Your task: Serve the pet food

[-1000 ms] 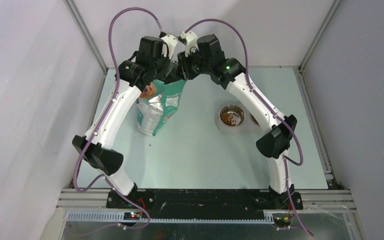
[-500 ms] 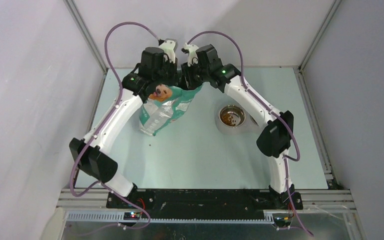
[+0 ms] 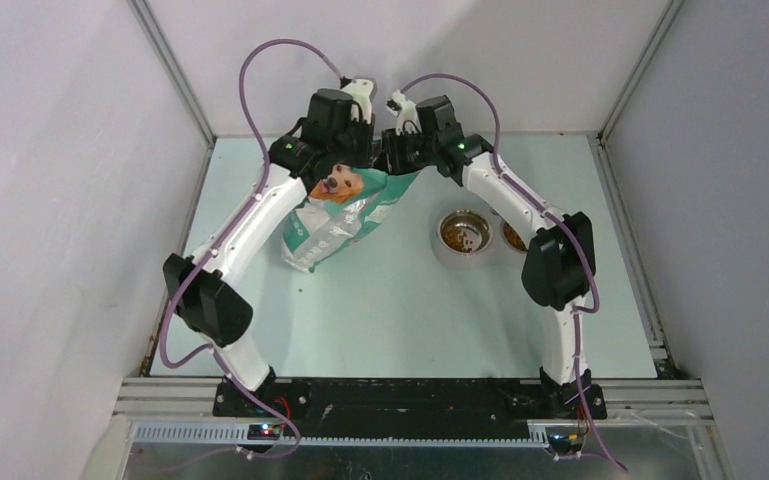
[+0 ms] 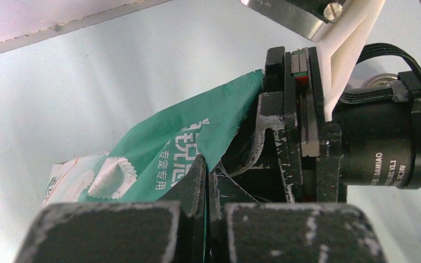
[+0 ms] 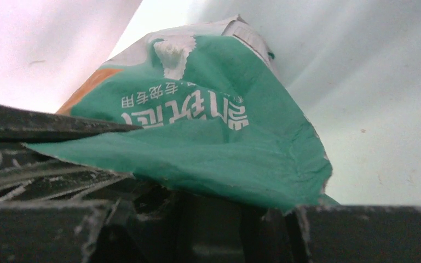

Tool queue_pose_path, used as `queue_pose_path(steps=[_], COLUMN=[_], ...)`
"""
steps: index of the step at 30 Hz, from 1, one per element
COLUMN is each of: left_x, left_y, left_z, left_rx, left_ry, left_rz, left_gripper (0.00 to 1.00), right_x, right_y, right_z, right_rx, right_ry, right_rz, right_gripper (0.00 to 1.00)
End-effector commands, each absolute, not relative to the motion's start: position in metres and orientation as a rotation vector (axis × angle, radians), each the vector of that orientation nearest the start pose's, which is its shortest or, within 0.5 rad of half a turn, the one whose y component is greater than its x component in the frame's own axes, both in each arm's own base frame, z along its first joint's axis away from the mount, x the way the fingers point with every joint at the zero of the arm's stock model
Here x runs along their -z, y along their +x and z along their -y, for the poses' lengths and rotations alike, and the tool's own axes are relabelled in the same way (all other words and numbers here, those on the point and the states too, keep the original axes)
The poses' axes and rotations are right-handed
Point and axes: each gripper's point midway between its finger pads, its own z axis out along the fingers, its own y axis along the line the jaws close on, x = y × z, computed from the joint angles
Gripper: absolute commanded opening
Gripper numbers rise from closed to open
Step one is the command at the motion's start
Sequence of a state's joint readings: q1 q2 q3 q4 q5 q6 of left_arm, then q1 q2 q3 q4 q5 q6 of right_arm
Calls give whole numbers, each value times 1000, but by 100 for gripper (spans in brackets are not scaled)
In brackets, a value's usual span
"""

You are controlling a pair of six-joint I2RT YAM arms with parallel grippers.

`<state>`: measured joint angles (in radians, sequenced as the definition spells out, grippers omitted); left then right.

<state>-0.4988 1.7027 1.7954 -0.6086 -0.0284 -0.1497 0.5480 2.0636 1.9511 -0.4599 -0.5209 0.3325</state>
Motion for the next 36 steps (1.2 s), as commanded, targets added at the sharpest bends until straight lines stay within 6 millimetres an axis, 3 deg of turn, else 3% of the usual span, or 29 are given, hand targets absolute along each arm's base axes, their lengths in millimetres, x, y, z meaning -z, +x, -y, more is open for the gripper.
queue_pose_path(steps=[1,5,13,25,36], left_x=[-350,-357,-360,-366,-363], left_y=[436,441,440,430,425], left_z=[218,217,203,193,189], left_rx=[284,269,229,212,212], left_ry=[342,353,345,313,359], left_rz=[-1952,-1940,-1953,-1979,-2027], left_gripper=[0,0,0,0,0], right_x=[-194,-226,-266,-291,-320], right_y=[397,397,414,441,449], right_z=[-379,-372,-341,-305,-284], right_rx=[-1365,-1504,-1553,-1491,-1546], right_ry=[-530,-555,-489,-217,-20], right_rz=[-2321,-2226,-2133,-2125,-2085], right_gripper=[0,0,0,0,0])
